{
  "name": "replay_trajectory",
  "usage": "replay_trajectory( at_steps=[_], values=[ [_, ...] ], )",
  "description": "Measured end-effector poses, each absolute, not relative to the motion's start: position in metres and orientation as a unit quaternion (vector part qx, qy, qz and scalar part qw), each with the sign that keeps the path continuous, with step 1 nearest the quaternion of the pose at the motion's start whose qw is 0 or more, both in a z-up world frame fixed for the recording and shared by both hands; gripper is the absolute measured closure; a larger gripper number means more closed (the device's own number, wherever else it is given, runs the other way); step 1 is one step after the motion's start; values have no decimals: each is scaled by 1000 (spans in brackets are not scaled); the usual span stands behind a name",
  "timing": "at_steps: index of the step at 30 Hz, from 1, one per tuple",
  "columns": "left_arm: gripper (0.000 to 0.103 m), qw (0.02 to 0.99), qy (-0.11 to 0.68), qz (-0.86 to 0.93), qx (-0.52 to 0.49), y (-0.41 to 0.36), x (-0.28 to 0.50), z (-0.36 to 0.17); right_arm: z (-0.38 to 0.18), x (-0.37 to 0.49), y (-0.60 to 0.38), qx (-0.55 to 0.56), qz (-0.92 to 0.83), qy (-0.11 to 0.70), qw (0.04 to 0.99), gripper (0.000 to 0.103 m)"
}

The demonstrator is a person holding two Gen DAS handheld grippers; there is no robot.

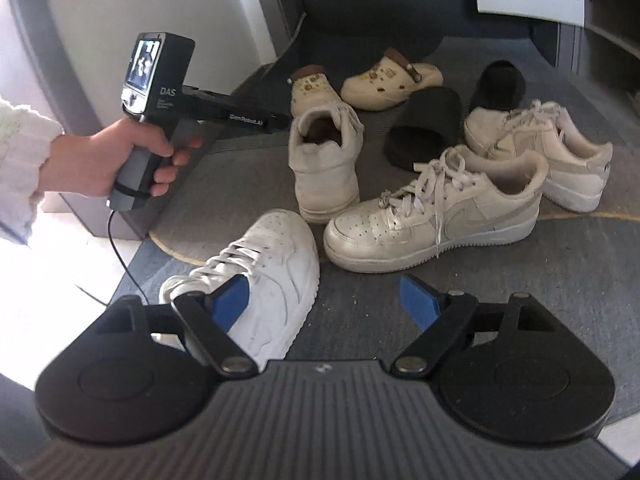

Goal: Organize scattered shoes
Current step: 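Grasp another white sneaker by its heel collar with the left tool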

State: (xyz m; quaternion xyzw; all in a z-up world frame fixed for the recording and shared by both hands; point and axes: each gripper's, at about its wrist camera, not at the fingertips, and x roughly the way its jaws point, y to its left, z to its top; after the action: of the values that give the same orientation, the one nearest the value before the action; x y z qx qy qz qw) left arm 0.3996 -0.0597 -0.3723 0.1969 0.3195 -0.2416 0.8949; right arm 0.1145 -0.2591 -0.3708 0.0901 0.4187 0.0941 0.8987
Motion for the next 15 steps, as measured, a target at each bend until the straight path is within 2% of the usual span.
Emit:
replay_trajectory(
  at_steps=[2,5,7,9,11,13,15],
  values=[
    [13,895,334,-232,184,-63,409,-382,-380,120,-260,95,99,431,892,18],
    [17,901,368,-211,93,-57,437,-395,-393,131,-259,103,105,449,881,18],
    [32,899,380,-204,82,-59,449,-404,-400,137,-257,112,108,461,874,18],
    [34,894,388,-206,83,-61,455,-411,-407,144,-257,125,110,471,866,18],
    [43,888,394,-216,94,-64,458,-419,-413,149,-256,122,108,477,863,18],
    [61,872,419,-232,98,-67,462,-433,-418,155,-256,118,106,484,861,18],
    [65,876,417,-226,87,-65,465,-436,-422,157,-257,119,98,489,858,18]
  ],
)
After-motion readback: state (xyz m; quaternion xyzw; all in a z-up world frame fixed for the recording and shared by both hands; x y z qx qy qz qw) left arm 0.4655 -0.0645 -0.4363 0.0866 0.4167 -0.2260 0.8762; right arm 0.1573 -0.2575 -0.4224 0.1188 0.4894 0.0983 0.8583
